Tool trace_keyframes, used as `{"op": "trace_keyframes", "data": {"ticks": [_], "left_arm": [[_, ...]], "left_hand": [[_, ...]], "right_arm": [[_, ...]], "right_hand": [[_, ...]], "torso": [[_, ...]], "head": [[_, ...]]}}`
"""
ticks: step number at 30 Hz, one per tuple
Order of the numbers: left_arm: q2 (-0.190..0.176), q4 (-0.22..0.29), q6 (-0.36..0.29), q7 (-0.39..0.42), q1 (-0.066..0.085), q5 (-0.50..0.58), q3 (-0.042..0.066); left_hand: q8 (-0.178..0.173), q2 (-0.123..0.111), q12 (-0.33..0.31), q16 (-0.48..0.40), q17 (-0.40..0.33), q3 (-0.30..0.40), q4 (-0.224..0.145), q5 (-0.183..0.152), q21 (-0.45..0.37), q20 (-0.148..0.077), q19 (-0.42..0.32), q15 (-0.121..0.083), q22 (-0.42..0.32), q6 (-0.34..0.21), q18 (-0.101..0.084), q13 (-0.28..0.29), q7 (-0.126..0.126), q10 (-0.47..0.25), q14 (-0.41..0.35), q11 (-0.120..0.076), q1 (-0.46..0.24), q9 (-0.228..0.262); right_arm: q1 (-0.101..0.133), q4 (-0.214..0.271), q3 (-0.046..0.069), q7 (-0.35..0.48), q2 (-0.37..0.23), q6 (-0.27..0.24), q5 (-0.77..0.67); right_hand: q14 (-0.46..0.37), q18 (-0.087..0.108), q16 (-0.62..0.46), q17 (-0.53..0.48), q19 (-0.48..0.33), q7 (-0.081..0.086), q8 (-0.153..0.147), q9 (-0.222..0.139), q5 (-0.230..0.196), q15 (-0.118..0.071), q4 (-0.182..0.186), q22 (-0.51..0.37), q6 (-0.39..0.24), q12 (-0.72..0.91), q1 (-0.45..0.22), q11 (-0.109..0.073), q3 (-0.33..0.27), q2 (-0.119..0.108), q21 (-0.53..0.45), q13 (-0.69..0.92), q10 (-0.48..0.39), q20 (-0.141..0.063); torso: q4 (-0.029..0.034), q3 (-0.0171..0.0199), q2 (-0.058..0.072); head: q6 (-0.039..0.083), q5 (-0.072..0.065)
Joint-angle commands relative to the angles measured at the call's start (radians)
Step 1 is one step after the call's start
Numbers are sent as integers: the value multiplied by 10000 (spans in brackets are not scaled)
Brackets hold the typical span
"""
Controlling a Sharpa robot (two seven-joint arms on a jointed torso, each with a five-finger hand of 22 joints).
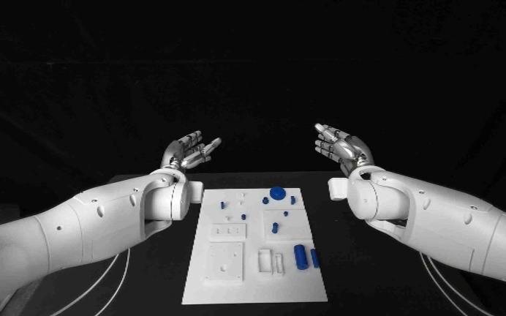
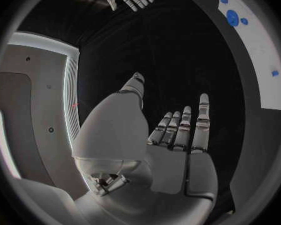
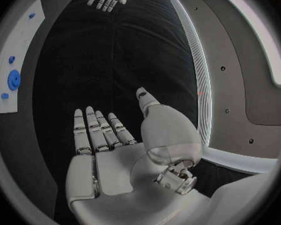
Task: Assemble the parts on the task board
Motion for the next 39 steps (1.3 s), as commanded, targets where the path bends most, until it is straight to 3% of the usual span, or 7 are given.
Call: {"op": "trace_keyframes", "data": {"ticks": [1, 12, 17, 22, 27, 30, 39], "left_arm": [[280, -716, 1446, -804, 279, 188, -182], [704, -1787, 2109, -1214, 717, 267, -538], [391, -1361, 2218, -985, 737, 97, -527], [118, -1001, 2050, -615, 796, 37, -526], [-281, -434, 2063, -296, 898, -145, -525], [-510, -57, 2266, -212, 965, -433, -524], [-1268, 1408, 2792, -158, 1198, -868, -523]], "left_hand": [[74, -61, 72, 77, 24, 34, 131, 101, 63, 86, 295, 43, 33, 206, 170, 24, 14, 214, 248, 29, 527, 23], [76, 23, 79, 80, 27, 58, 92, 82, 63, 85, 301, 56, 34, 259, 169, 31, 90, 348, 319, 86, 493, 25], [99, 341, 109, 80, 33, 137, -478, 79, 68, 82, 334, 90, 37, 731, 175, 61, 301, 987, 538, 261, 229, 47], [214, 1113, 201, 256, 162, -13, -1530, 198, 230, -141, 1049, 337, 101, 2760, 268, 158, 574, 3362, 3344, 523, -22, 143], [286, 1828, 288, 299, 215, -388, -2168, 197, 528, -1101, 1844, 279, 132, 4901, -723, 239, 488, 5695, 5015, 456, -52, 239], [327, 1932, 287, 358, 228, -277, -2446, 1068, 611, -1265, 2038, 192, 142, 5626, -820, 236, 418, 5980, 5347, 383, 165, 276], [330, 1786, 294, 357, 231, 20, -3103, 1096, 724, -1504, 2232, 52, 124, 6041, -1045, 238, 391, 6391, 5673, 322, 126, 293]], "right_arm": [[24, -609, 201, -1217, 124, 2494, -1038], [73, -1924, 740, -2253, 363, 4481, -1770], [76, -2358, 763, -1733, 636, 3884, -4007], [76, -2378, 763, -1475, 758, 3511, -5493], [77, -2471, 766, -1365, 945, 3541, -7808], [97, -2482, 768, -1359, 1020, 3545, -9188], [231, -2388, 774, -1694, 1210, 3470, -13120]], "right_hand": [[374, 176, 84, 27, 249, 412, 67, 33, 35, 68, -257, 26, 299, 82, 738, 83, 88, -41, 75, 27, 359, 43], [1418, 1, 126, 69, 584, 429, 115, 82, 116, 63, -1210, 45, 1357, 131, 1911, 75, -258, -161, 99, 75, 1491, -113], [3204, 16, 194, 143, 2012, 320, 173, 141, 675, -130, -1654, 138, 2784, 188, 2212, -131, -22, -179, 254, 135, 3009, -316], [4707, -26, 248, 209, 3763, 144, 244, 207, 918, -457, -1998, 240, 4375, 260, 2153, -420, 474, -238, 471, 214, 5099, -608], [5275, -221, 228, 201, 4386, -124, 269, 255, 1201, -690, -2306, 221, 5988, 295, 1710, -657, 1429, -458, 439, 226, 5823, -918], [6077, -162, 344, 271, 5084, -191, 310, 274, 1247, -1027, -2399, 281, 6128, 267, 1539, -777, 1927, -637, 613, 215, 6028, -1193], [9172, 380, 918, 878, 7841, -292, 319, 282, 1340, -2010, -2527, 541, 6506, 272, 1536, -1198, 1926, -1000, 1754, 224, 6759, -1987]], "torso": [[-3, -1, 1], [-3, -1, 1], [-26, -10, 11], [-31, -3, 100], [-21, -29, 238], [42, -60, 387], [296, -156, 832]], "head": [[-1, 1], [-1, 1], [182, 321], [244, 378], [341, 427], [401, 391], [492, 208]]}}
